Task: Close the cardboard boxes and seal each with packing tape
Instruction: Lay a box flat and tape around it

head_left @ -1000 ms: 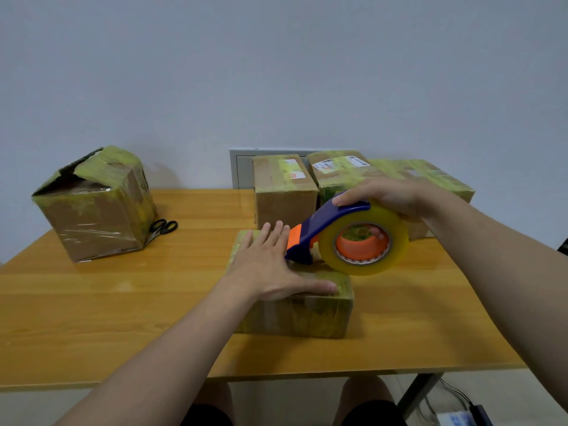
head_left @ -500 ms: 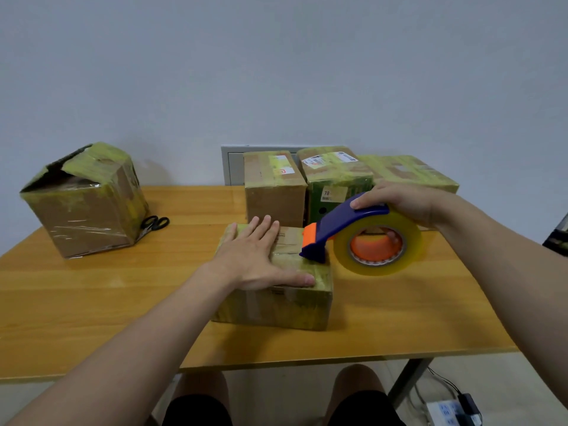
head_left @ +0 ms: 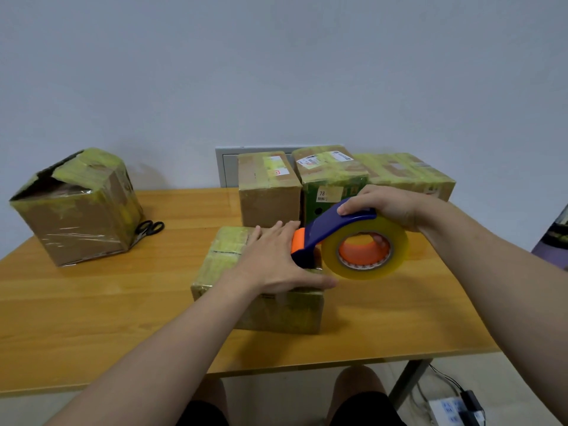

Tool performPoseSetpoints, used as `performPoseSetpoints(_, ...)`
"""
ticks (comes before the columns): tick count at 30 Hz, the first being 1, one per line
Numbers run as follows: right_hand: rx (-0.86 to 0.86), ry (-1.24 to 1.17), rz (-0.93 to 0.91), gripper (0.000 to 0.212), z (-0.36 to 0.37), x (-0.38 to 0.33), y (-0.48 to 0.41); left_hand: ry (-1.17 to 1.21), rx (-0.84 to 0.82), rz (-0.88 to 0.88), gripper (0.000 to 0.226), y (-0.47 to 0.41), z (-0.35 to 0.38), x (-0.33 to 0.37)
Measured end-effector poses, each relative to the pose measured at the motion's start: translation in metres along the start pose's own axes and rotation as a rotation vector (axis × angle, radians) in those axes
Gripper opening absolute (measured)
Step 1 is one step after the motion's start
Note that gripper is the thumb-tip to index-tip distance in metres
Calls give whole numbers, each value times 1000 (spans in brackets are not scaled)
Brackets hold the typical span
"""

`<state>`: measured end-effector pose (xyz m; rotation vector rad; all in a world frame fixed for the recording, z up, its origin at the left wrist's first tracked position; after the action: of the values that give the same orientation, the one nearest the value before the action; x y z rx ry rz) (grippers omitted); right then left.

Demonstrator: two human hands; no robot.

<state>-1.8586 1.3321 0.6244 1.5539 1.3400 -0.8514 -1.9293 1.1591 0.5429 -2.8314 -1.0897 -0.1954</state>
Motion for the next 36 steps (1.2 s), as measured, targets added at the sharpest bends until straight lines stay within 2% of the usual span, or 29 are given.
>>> performPoseSetpoints(10,-56,-104,-19,27,49,-7,-32,-47,-21,-98,114,36,-20,-53)
performPoseSetpoints(12,-79,-92,-9,26,49,-8,-32,-68,-37,-97,115,37,-20,-54)
performPoseSetpoints(15,-107,-93,-11,44,43,-7,-27,-123,-78,-86,125,33,-14,-56)
performPoseSetpoints(19,-84,-165,1,48,17,5,-11,-201,-154,-81,121,28,-5,-59)
performPoseSetpoints(24,-61,-49,1,71,10,13,2,-262,-187,-113,121,27,-4,-53)
performPoseSetpoints(27,-48,21,4,47,12,6,3,-261,-193,-116,122,28,-3,-54)
performPoseSetpoints(29,-45,57,30,38,12,4,2,-259,-192,-112,122,28,-4,-55)
performPoseSetpoints(32,-57,149,64,45,19,-2,-1,-242,-193,-106,124,29,-4,-55)
performPoseSetpoints(34,-52,211,80,53,23,-10,-3,-226,-190,-111,135,31,-3,-55)
performPoseSetpoints(36,-22,275,87,52,25,-22,-5,-211,-188,-119,146,30,-2,-54)
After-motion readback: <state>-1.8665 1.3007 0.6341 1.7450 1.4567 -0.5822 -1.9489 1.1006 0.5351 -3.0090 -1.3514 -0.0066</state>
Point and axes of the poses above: each hand's wrist, its own y-axis away from the middle knuckle, its own z-axis out of the palm, x = y × z, the point moved 6 cm from there along -y, towards the middle knuckle, and after that the axes turned 10 degrees about -y, right-handed, at the moved point
